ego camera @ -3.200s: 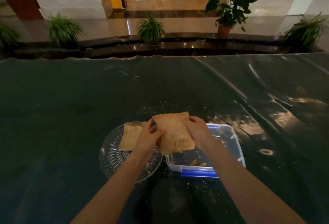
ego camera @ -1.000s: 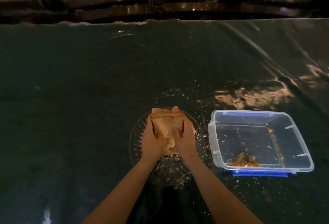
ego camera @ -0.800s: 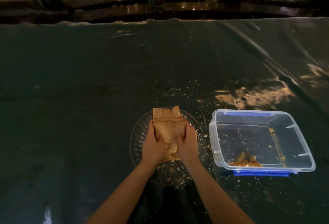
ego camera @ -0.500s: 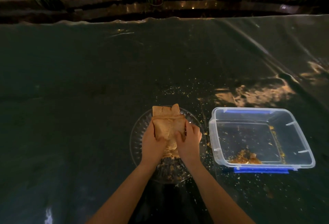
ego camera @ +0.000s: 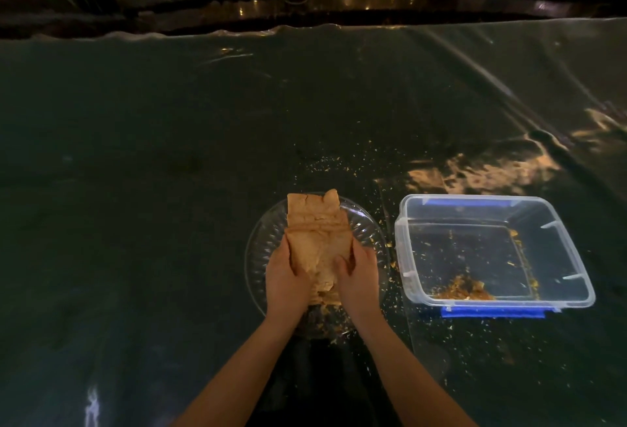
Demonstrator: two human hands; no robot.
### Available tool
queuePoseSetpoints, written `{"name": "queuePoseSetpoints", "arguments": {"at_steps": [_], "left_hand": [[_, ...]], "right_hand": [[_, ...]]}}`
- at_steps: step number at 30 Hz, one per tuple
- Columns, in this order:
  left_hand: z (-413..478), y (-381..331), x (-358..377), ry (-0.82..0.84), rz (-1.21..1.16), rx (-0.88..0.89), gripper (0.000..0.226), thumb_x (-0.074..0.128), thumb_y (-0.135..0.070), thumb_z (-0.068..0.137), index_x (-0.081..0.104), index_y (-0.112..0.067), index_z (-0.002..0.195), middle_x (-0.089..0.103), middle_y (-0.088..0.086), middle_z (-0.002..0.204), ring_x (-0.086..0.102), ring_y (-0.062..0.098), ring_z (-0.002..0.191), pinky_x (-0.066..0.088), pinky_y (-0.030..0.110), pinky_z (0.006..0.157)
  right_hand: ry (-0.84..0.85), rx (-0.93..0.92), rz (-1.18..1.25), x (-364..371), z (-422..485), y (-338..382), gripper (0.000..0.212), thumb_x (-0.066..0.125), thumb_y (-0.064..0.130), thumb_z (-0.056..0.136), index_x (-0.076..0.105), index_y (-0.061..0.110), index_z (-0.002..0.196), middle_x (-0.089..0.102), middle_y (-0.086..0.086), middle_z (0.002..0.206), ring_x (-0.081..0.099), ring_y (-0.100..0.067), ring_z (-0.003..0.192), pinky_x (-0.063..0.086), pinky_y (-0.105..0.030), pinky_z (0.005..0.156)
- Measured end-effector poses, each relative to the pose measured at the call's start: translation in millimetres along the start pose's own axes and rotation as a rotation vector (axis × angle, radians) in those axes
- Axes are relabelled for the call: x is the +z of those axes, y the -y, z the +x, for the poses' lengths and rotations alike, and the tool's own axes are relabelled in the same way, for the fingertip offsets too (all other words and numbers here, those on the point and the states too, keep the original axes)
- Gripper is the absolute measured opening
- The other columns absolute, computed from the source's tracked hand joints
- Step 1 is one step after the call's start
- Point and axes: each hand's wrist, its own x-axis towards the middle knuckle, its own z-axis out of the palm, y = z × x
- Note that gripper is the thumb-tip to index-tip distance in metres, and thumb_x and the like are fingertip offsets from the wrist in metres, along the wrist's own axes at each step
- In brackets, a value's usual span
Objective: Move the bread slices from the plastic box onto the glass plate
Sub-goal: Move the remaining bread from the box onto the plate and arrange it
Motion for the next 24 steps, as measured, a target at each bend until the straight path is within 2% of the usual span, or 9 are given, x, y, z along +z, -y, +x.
{"name": "queuePoseSetpoints", "arguments": {"at_steps": [2,5,10,14,18,20,22,24], "left_hand": [[0.3,-0.3,1.0,0.017,0.112,-0.024,0.056,0.045,-0.017,0.092,0.030,-0.016,0.145,0.046,0.007,0.135,0.040,0.021,0.126,0.035,0.032,0.104],[-2.1,-0.9,1.0,0.010,0.237,-0.077,0.062,0.044,-0.016,0.090,0.022,-0.015,0.148,0.035,0.013,0.141,0.029,0.025,0.128,0.028,0.034,0.107],[-16.6,-0.3,-0.7,-0.018,0.165,-0.054,0.063,0.047,-0.015,0.089,0.024,-0.019,0.148,0.040,0.011,0.130,0.037,0.020,0.118,0.033,0.030,0.099],[-16.7,-3.6,-5.7,-0.023,0.075,-0.070,0.056,0.049,-0.021,0.092,0.032,-0.020,0.145,0.038,0.007,0.128,0.044,0.011,0.102,0.038,0.025,0.094],[-24.4,3.7,-10.4,-0.001,0.060,-0.069,0.051,0.051,-0.023,0.090,0.040,-0.025,0.139,0.039,0.000,0.118,0.049,0.004,0.085,0.040,0.022,0.084],[-27.6,8.7,-10.4,0.013,0.053,-0.088,0.050,0.051,-0.022,0.090,0.041,-0.026,0.139,0.040,0.004,0.123,0.051,0.006,0.091,0.042,0.026,0.088],[-26.2,12.5,-10.2,0.023,0.061,-0.143,0.051,0.051,-0.020,0.090,0.040,-0.024,0.139,0.039,0.007,0.127,0.054,0.018,0.103,0.043,0.032,0.093],[-21.9,13.8,-10.6,0.026,0.087,-0.167,0.050,0.052,-0.018,0.087,0.044,-0.022,0.137,0.040,0.006,0.120,0.053,0.024,0.107,0.044,0.035,0.096]], "right_hand": [[0.024,-0.017,-0.042,0.3,2.2,0.0,0.048,0.052,0.017,0.090,0.041,0.011,0.136,0.045,-0.010,0.121,0.045,-0.022,0.109,0.041,-0.032,0.098],[0.014,-0.065,-0.123,-0.1,2.2,-0.8,0.051,0.050,0.021,0.091,0.035,0.012,0.139,0.042,-0.010,0.123,0.039,-0.019,0.108,0.038,-0.029,0.094],[-0.016,-0.104,-0.131,-0.9,-10.0,-1.3,0.053,0.048,0.017,0.092,0.030,0.013,0.142,0.041,-0.010,0.125,0.043,-0.017,0.107,0.042,-0.030,0.094],[-0.025,-0.140,-0.157,-4.5,-13.1,1.9,0.051,0.045,0.015,0.093,0.031,0.014,0.142,0.043,-0.010,0.125,0.043,-0.018,0.109,0.044,-0.035,0.098],[-0.018,-0.103,-0.124,-5.0,-24.5,-6.0,0.048,0.043,0.017,0.094,0.033,0.016,0.141,0.042,-0.008,0.127,0.043,-0.016,0.111,0.039,-0.025,0.096],[0.004,-0.032,-0.117,-5.4,-29.1,-11.7,0.049,0.045,0.017,0.093,0.031,0.015,0.141,0.040,-0.009,0.129,0.042,-0.018,0.115,0.039,-0.026,0.098],[0.045,0.005,-0.140,-5.9,-29.4,-13.5,0.051,0.045,0.016,0.093,0.030,0.013,0.141,0.038,-0.011,0.131,0.041,-0.021,0.117,0.041,-0.034,0.103],[0.056,-0.015,-0.175,-6.7,-25.2,-11.6,0.053,0.048,0.015,0.090,0.030,0.012,0.141,0.038,-0.011,0.130,0.039,-0.022,0.116,0.042,-0.040,0.102]]}}
